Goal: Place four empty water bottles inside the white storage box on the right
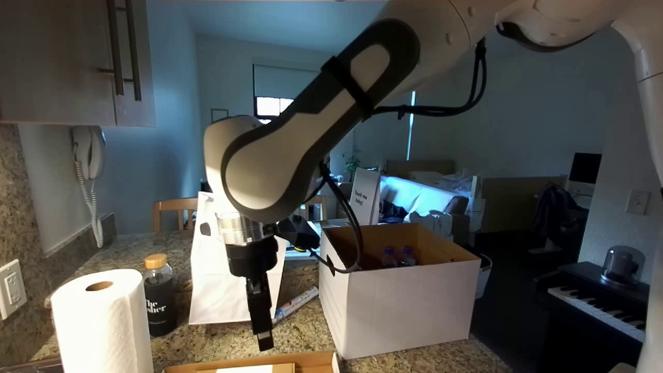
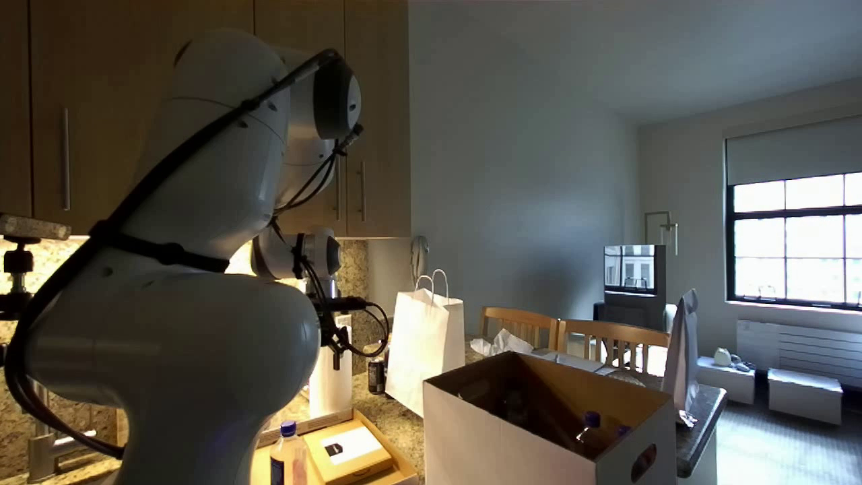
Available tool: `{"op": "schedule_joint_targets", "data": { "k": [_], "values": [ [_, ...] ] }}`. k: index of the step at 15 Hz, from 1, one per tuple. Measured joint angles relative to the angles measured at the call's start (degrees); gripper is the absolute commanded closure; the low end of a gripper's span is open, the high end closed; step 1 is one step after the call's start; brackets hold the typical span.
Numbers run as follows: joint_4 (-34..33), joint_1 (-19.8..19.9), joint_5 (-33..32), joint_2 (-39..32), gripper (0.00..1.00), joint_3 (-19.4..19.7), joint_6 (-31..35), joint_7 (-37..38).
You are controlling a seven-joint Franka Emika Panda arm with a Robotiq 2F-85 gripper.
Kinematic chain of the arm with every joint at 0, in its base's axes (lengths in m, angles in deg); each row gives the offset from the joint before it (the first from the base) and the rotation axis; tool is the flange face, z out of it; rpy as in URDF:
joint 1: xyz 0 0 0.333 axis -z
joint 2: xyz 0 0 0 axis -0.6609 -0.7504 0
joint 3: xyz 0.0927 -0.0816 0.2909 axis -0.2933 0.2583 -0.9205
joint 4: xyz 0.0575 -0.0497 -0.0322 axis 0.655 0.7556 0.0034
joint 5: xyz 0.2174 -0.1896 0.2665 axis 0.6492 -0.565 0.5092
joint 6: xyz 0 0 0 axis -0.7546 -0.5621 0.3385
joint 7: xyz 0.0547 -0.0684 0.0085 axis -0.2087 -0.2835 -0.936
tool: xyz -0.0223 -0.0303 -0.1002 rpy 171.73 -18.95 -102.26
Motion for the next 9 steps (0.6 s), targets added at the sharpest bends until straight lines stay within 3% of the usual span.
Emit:
{"op": "schedule_joint_targets", "data": {
  "k": [4, 9],
  "values": [
    [8.1, 1.9, 5.5, 5.7, 0.0, -1.0, 5.0, -8.9],
    [13.7, 2.8, 8.9, 7.9, 0.0, -0.5, 5.1, -17.1]
  ]
}}
